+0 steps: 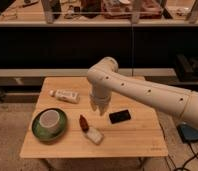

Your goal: Move the arm in a circular motion

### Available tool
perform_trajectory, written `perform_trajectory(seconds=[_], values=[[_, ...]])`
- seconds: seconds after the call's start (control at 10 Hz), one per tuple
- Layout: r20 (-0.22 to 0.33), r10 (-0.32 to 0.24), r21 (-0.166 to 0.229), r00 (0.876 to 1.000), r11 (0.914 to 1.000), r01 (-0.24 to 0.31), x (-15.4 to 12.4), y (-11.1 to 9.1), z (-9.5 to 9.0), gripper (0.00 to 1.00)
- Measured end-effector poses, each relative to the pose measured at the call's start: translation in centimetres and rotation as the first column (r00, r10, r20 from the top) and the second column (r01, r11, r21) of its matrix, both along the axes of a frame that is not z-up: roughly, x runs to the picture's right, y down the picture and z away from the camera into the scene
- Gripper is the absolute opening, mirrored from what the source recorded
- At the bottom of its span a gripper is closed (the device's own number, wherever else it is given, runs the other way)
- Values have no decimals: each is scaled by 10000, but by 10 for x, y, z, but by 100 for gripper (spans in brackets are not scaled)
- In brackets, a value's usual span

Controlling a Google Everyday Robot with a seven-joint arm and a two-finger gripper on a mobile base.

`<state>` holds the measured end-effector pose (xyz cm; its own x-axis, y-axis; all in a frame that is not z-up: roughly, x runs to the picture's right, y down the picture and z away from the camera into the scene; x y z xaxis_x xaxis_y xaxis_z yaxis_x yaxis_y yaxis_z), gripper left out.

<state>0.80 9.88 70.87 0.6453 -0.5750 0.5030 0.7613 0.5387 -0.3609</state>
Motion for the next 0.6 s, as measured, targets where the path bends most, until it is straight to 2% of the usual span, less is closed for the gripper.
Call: perform_trajectory(seconds=[0.1, 0.3, 0.4, 0.6], values=[[-226, 228, 136, 9995, 9997, -225, 4, -1, -6, 41], [-132, 823, 26, 9965, 9966, -823, 5, -8, -14, 41], [-46, 575, -33, 9983, 9983, -575, 17, -12, -8, 41], [162, 120, 40, 9998, 9999, -121, 16, -11, -1, 41]])
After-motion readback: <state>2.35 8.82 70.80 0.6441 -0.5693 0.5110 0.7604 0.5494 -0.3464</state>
